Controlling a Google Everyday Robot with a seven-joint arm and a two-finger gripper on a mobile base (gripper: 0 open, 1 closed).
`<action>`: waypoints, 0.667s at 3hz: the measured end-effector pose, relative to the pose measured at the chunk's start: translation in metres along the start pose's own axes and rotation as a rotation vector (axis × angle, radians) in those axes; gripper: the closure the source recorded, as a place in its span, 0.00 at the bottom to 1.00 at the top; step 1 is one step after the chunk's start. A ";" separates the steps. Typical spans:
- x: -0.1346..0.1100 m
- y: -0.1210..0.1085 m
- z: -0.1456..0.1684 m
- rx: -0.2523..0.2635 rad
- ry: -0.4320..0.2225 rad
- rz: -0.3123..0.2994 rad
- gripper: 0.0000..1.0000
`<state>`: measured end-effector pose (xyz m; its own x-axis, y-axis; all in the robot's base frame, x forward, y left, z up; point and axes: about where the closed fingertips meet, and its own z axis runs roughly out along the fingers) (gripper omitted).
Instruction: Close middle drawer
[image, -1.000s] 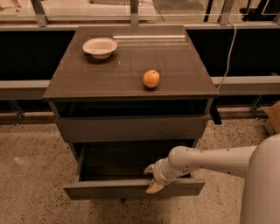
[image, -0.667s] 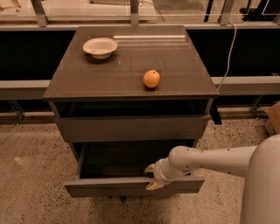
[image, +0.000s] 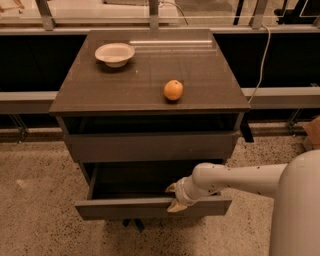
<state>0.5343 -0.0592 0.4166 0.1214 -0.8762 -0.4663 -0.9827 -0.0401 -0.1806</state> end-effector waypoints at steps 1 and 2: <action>-0.006 -0.009 -0.015 0.046 -0.018 -0.010 0.50; -0.015 -0.012 -0.042 0.094 -0.063 -0.019 0.49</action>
Offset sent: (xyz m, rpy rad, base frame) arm -0.0004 -0.0236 0.0855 0.1383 -0.1551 -0.0379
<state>0.5380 -0.0662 0.4621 0.1515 -0.8437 -0.5150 -0.9631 -0.0087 -0.2690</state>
